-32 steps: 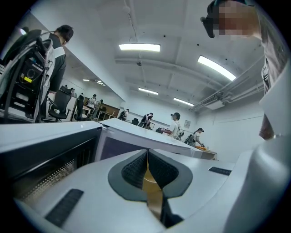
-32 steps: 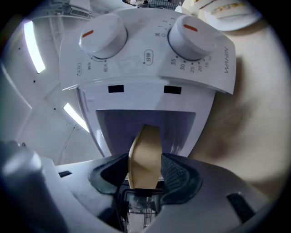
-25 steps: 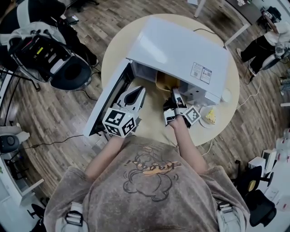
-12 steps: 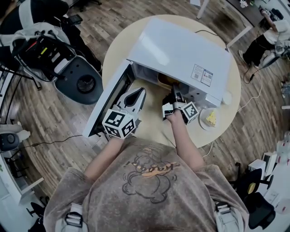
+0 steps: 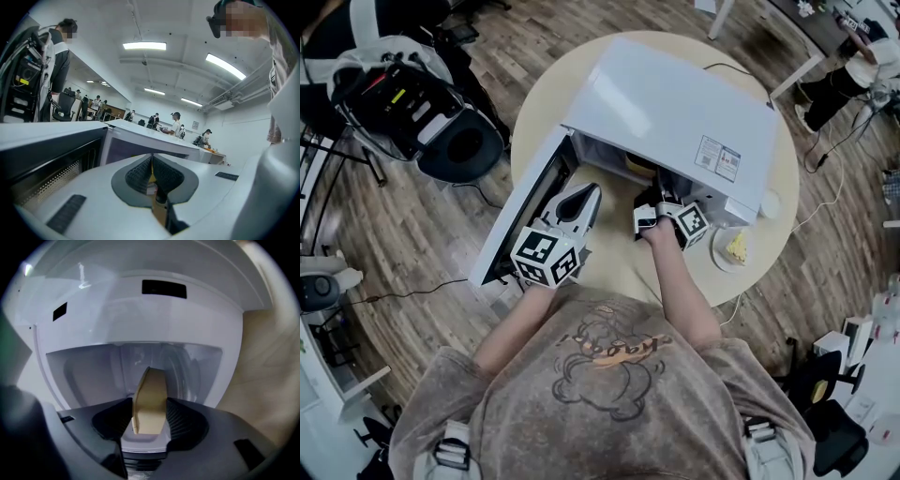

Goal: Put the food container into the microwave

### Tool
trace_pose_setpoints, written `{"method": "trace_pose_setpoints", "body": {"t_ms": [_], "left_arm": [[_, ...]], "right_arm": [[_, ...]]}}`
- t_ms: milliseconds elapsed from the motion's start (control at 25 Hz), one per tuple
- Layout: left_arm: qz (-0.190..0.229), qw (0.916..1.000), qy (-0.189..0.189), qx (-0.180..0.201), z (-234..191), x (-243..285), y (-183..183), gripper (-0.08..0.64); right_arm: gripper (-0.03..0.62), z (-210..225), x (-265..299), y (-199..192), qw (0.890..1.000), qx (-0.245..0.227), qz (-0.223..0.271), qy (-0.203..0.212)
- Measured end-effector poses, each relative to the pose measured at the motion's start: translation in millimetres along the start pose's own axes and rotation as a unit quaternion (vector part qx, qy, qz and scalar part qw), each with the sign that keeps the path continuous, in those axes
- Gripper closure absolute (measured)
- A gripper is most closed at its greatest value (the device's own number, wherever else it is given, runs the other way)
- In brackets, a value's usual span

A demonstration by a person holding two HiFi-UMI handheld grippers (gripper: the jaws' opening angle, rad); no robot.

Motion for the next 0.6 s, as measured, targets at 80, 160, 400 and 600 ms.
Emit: {"method": "trace_pose_setpoints", "body": {"t_ms": [80, 160, 400, 600], "left_arm": [[0.000, 1.0000, 0.001, -0.002, -0.5, -0.4, 0.3, 0.525], [-0.001, 1.0000, 0.001, -0.003, -0.2, -0.3, 0.1, 0.526], [-0.002, 1.0000, -0.001, -0.008, 0.0, 2.8, -1.4, 0.526], [-0.005, 0.9999, -0.002, -0.012, -0.2, 7.6, -2.3, 0.526]], "right_arm": [[0.368, 0.6, 2.4, -1.4, 1.000, 0.008, 0.001, -0.002], [0.368, -1.2, 3.6, -1.9, 1.000, 0.000, 0.001, -0.005], [0.379, -4.3, 5.8, -4.2, 1.000, -0.003, 0.003, -0.009], [0.383, -4.6, 3.2, -2.7, 1.000, -0.013, 0.001, -0.026]]}}
Point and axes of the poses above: the fingertips, and each gripper's own axes: x forward along the fingers, z to its right, y out of its top, the point moved 9 cm from there along -x, backward along the fingers, and after that the axes turned 14 degrees about -x, right-handed, at the moved point
